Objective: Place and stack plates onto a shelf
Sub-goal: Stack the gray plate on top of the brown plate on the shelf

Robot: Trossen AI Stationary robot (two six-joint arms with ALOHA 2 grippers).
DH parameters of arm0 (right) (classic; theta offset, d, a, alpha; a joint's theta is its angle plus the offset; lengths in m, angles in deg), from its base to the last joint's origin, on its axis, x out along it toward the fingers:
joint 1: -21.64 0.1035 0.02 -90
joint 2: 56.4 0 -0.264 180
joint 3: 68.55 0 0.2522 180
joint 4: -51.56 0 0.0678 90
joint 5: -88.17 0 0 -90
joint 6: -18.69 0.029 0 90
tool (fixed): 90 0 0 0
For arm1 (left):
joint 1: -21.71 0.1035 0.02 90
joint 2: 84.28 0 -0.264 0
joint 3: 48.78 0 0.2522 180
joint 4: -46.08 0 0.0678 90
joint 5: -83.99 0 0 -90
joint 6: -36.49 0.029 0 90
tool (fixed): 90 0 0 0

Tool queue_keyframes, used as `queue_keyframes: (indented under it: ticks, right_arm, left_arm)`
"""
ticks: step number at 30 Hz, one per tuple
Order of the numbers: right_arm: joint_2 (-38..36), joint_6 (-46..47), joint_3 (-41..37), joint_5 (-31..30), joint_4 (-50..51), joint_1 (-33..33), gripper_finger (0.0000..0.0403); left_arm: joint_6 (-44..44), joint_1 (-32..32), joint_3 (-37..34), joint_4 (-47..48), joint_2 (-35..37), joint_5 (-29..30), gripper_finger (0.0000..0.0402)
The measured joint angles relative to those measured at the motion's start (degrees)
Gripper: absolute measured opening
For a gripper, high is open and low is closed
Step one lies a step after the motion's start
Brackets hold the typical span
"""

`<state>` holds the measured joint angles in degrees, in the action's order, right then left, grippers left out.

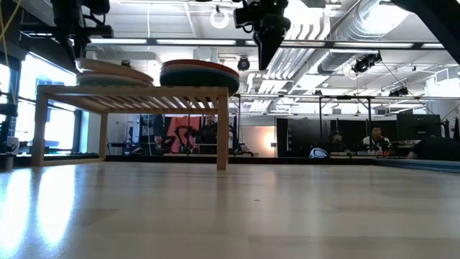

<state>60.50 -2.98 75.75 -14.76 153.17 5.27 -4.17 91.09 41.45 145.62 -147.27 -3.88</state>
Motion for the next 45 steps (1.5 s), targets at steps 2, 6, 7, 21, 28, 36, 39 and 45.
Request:
queue_keyframes:
  ticks: [2, 6, 7, 21, 28, 36, 39, 45]
  right_arm:
    - [0.00, 0.00, 0.00, 0.01, 0.00, -0.40, 0.0114]
    - [0.00, 0.02, 0.00, 0.02, 0.00, -0.93, 0.0114]
    - [0.00, 0.04, 0.00, 0.02, 0.00, -1.02, 0.0114]
    - [0.00, -0.02, 0.00, 0.07, -0.16, -1.24, 0.0114]
    - [0.00, -0.02, 0.00, 0.09, -0.17, -1.24, 0.0114]
    - [0.00, -0.03, 0.00, 0.09, -0.18, -1.24, 0.0114]
    - [0.00, -0.04, 0.00, 0.09, -0.22, -1.24, 0.0114]
    - [0.00, -0.04, 0.00, 0.09, -0.22, -1.24, 0.0114]
  left_arm:
    - [-0.65, 0.00, 0.00, 0.00, -0.51, 0.00, 0.0003]
    - [-1.10, 0.00, 0.00, -0.01, -1.45, 0.00, 0.0003]
    - [-1.25, -0.01, 0.00, -0.02, -1.64, 0.00, 0.0003]
    - [-1.05, -0.02, 0.00, -0.09, -5.17, 0.00, 0.0003]
    - [1.13, -0.04, 0.00, -0.11, -6.44, 0.00, 0.0015]
    - [1.83, -0.07, 0.00, -0.07, -6.48, -0.01, 0.0061]
    - [1.84, -0.07, 0.00, -0.09, -6.48, -0.24, 0.0075]
    - [1.78, -0.07, 0.00, 0.38, -6.07, -1.65, 0.0082]
